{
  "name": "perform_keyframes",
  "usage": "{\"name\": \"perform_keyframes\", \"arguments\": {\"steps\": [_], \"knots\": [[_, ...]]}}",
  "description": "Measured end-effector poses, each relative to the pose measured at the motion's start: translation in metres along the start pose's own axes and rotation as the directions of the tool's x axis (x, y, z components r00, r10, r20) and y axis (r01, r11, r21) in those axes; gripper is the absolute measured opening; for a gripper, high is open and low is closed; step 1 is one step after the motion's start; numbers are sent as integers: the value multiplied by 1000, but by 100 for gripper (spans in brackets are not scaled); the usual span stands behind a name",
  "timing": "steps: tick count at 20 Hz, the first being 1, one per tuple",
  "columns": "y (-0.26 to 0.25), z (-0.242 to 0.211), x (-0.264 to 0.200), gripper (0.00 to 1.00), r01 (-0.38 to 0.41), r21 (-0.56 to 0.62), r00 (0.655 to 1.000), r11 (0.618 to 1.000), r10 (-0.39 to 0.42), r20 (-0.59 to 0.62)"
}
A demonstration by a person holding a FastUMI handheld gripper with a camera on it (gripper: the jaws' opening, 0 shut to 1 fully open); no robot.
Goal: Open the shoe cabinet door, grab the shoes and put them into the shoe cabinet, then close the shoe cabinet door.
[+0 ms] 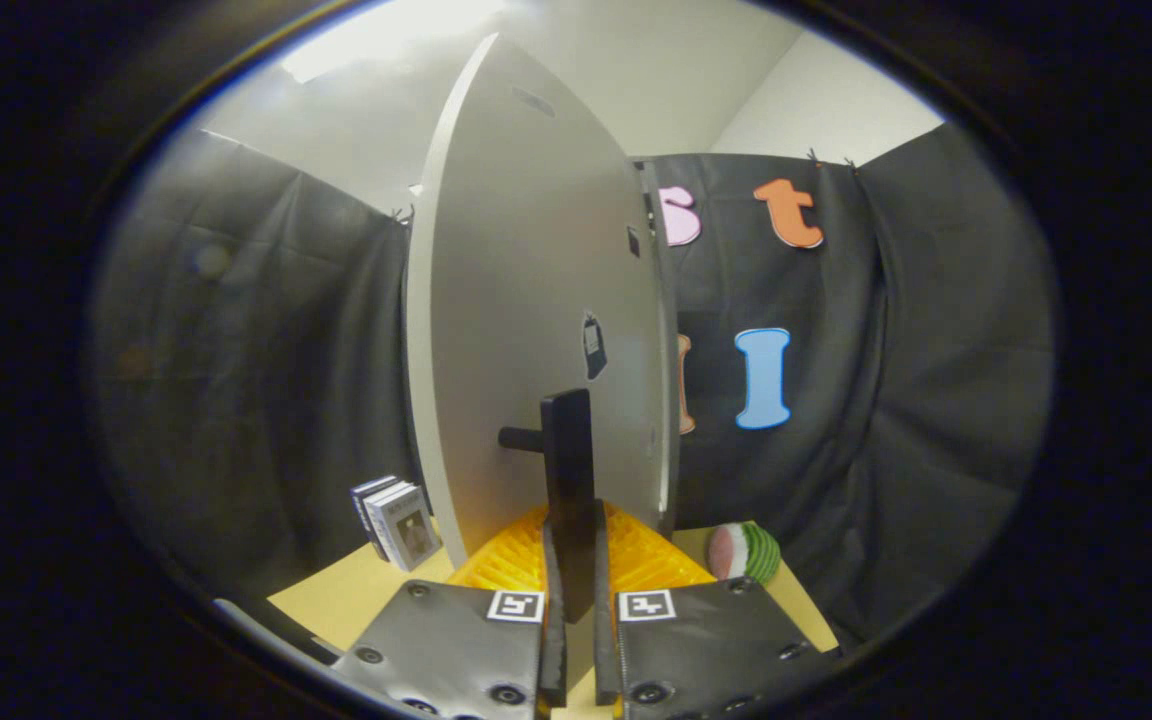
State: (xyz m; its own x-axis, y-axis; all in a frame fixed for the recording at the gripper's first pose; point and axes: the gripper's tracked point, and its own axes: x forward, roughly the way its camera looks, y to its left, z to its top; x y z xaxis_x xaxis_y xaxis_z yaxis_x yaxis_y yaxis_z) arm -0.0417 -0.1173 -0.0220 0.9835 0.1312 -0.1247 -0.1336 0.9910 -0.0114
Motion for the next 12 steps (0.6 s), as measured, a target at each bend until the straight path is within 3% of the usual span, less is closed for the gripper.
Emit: {"name": "perform_keyframes", "arguments": {"steps": [5,7,12], "knots": [[-54,4,-2,12,77,7,997,997,-77,-9],[-76,4,-5,6,105,16,994,994,-105,-9],[-101,7,-2,3,78,40,997,996,-77,-18]]}}
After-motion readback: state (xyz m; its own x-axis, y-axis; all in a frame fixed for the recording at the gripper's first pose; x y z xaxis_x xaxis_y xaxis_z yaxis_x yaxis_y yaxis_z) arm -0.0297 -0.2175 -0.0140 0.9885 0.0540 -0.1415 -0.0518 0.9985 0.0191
